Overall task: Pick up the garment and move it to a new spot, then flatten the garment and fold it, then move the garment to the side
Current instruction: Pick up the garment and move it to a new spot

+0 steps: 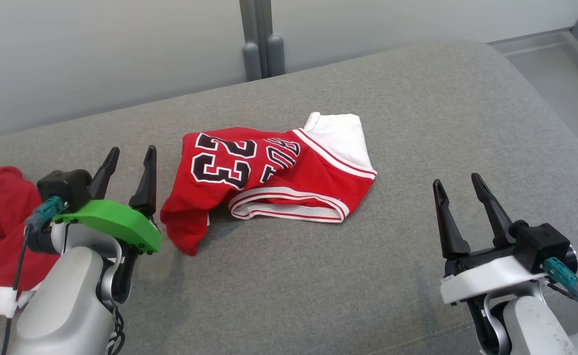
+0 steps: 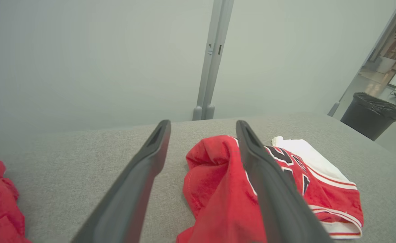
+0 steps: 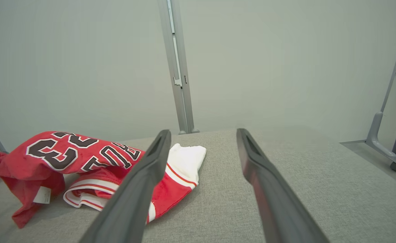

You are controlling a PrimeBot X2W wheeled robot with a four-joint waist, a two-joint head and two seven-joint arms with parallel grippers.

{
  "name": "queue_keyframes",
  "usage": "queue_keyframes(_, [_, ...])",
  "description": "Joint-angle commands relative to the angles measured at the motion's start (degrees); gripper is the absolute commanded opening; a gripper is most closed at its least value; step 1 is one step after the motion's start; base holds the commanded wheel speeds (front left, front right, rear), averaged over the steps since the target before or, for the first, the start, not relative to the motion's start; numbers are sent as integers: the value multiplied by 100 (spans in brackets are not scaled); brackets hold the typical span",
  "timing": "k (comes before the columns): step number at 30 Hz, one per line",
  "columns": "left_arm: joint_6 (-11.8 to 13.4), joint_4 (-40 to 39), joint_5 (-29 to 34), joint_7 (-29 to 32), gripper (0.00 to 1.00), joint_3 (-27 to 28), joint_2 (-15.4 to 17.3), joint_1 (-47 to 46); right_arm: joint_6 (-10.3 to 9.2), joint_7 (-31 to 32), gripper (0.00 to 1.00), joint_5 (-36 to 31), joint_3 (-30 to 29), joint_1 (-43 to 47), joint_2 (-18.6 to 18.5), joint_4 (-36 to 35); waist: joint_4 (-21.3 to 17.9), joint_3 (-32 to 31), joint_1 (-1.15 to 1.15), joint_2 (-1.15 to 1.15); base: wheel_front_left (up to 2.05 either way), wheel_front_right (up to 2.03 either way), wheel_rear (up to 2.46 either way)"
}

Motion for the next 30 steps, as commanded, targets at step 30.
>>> queue_keyframes(30, [687,-2937,1347,-267,100,1756,-776,3117,0,-11,100,173,-99,449,-87,-356,376,-160,0,0,0,0,0])
